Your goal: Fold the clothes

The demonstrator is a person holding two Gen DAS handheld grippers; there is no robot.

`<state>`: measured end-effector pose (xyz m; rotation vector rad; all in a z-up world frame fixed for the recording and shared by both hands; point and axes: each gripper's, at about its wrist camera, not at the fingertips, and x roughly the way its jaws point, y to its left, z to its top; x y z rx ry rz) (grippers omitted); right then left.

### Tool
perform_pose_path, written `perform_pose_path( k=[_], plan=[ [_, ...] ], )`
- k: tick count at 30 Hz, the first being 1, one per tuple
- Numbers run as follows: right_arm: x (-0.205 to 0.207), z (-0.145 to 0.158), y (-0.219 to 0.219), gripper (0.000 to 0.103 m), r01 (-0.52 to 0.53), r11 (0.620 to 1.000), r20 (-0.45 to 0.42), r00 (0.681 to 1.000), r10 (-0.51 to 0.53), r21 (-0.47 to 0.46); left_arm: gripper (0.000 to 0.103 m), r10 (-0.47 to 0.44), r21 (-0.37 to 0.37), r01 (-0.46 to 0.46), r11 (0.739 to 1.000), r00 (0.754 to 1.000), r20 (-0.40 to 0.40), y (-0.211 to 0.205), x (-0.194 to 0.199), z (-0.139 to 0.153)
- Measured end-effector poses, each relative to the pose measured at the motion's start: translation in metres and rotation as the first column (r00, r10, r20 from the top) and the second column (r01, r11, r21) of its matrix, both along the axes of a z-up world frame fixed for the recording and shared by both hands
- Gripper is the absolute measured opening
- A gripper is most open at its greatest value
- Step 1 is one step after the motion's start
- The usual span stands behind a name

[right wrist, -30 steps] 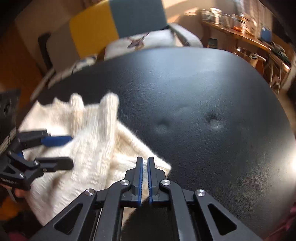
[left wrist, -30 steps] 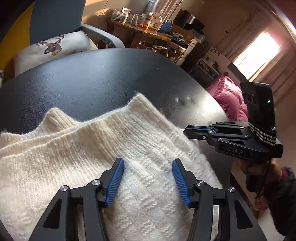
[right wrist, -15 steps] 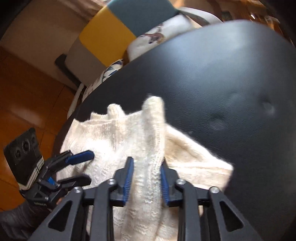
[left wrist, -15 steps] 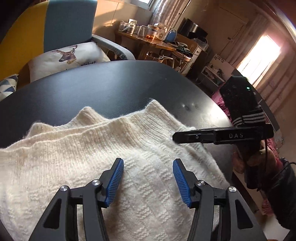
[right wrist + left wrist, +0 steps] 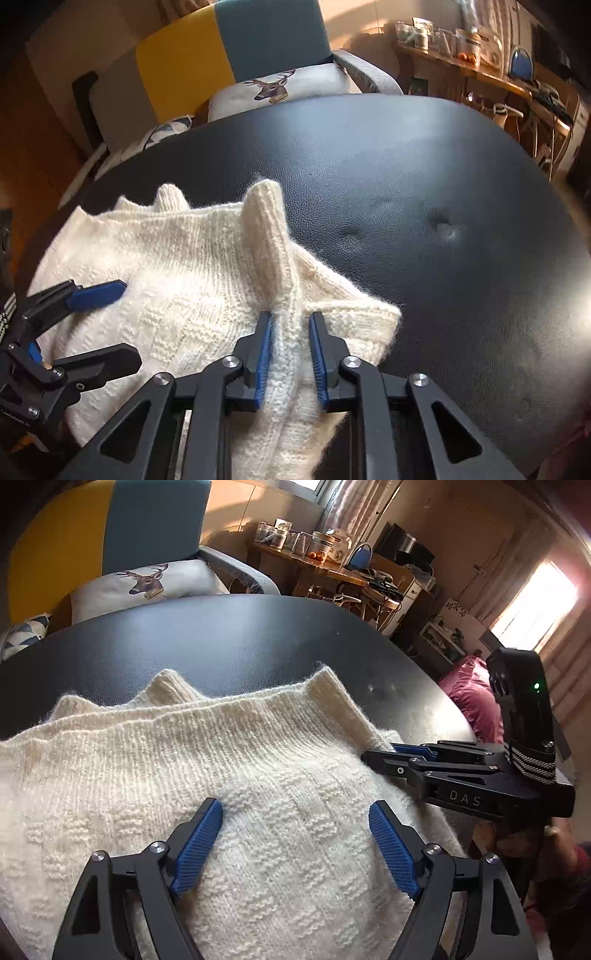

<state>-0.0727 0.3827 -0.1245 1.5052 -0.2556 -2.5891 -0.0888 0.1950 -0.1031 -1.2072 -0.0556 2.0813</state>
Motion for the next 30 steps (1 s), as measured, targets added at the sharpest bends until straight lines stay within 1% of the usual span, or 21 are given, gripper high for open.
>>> perform_pose_path(
  k=[1,2,3,5,6,7,8,9,10,11,12,13,14,15,17,18,19,21,22,27,30],
  plan=[
    [0.001,0.003,0.001,0.026,0.016,1.000,0.002,1.000,-0.016,-0.006,0.082,0.017,0.020,-0.018,1.000,1.000,0.017,-0.009,0.000,0.005],
    [0.005,0.010,-0.001,0.028,0.029,0.999,-0.016,0.999,-0.029,0.023,0.082,0.035,0.034,-0.036,0.999,0.999,0.025,-0.020,0.001,0.010],
    [0.009,0.018,-0.003,0.031,0.042,0.997,-0.042,0.998,-0.039,0.062,0.082,0.054,0.047,-0.055,0.997,0.998,0.031,-0.032,0.003,0.015],
    [0.020,0.035,-0.012,0.033,0.057,0.990,-0.101,0.994,-0.043,0.132,0.082,0.106,0.072,-0.108,0.992,0.994,0.024,-0.067,0.010,0.026],
    [0.026,0.044,-0.021,0.036,0.044,0.989,-0.133,0.991,-0.025,0.140,0.083,0.133,0.078,-0.133,0.988,0.991,0.016,-0.088,0.016,0.031],
    [0.030,0.049,-0.034,0.042,0.005,0.993,-0.147,0.989,0.012,0.118,0.083,0.159,0.083,-0.159,0.984,0.987,0.007,-0.111,0.021,0.035],
    [0.033,0.053,-0.049,0.046,-0.043,0.995,-0.154,0.986,0.056,0.087,0.083,0.187,0.082,-0.186,0.979,0.982,-0.006,-0.137,0.028,0.038],
    [0.036,0.057,-0.064,0.053,-0.091,0.994,-0.164,0.982,0.099,0.055,0.083,0.218,0.080,-0.216,0.973,0.976,-0.020,-0.164,0.034,0.041],
    [0.039,0.061,-0.080,0.061,-0.139,0.990,-0.174,0.974,0.142,0.024,0.083,0.250,0.079,-0.247,0.966,0.968,-0.034,-0.192,0.040,0.044],
    [0.042,0.066,-0.095,0.065,-0.188,0.982,-0.186,0.965,0.183,-0.006,0.084,0.286,0.080,-0.282,0.956,0.957,-0.046,-0.221,0.046,0.045],
    [0.043,0.064,-0.113,0.073,-0.232,0.972,-0.178,0.959,0.220,-0.049,0.085,0.318,0.081,-0.313,0.946,0.947,-0.054,-0.249,0.051,0.045],
    [0.044,0.061,-0.131,0.075,-0.264,0.961,-0.164,0.955,0.248,-0.081,0.085,0.337,0.081,-0.332,0.940,0.940,-0.051,-0.275,0.054,0.042],
    [0.047,0.058,-0.149,0.075,-0.292,0.951,-0.151,0.950,0.275,-0.105,0.085,0.353,0.082,-0.349,0.933,0.934,-0.044,-0.301,0.058,0.039],
    [0.049,0.055,-0.166,0.075,-0.319,0.939,-0.139,0.943,0.301,-0.130,0.085,0.357,0.093,-0.353,0.931,0.934,-0.021,-0.321,0.062,0.034],
    [0.047,0.050,-0.196,0.075,-0.336,0.938,-0.118,0.938,0.326,-0.079,0.085,0.328,0.143,-0.330,0.933,0.944,0.037,-0.351,0.067,0.022],
    [0.048,0.047,-0.207,0.075,-0.335,0.940,-0.095,0.940,0.329,-0.060,0.085,0.310,0.155,-0.313,0.937,0.950,0.047,-0.358,0.071,0.018],
    [0.048,0.042,-0.214,0.075,-0.326,0.944,-0.067,0.944,0.322,-0.049,0.085,0.291,0.152,-0.293,0.944,0.956,0.037,-0.360,0.074,0.015],
    [0.039,0.026,-0.218,0.075,-0.282,0.959,-0.009,0.960,0.282,-0.012,0.084,0.260,0.147,-0.261,0.954,0.965,0.023,-0.359,0.080,0.007],
    [0.038,0.021,-0.217,0.075,-0.270,0.963,-0.002,0.963,0.270,0.004,0.084,0.239,0.160,-0.241,0.957,0.970,0.030,-0.357,0.081,0.003],
    [0.046,0.008,-0.215,0.076,-0.252,0.966,-0.029,0.967,0.254,0.051,0.082,0.178,0.196,-0.177,0.964,0.984,0.015,-0.339,0.081,-0.004],
    [0.048,0.005,-0.218,0.078,-0.237,0.970,-0.027,0.971,0.238,0.057,0.082,0.148,0.202,-0.148,0.968,0.989,0.015,-0.329,0.077,-0.007]
  ],
)
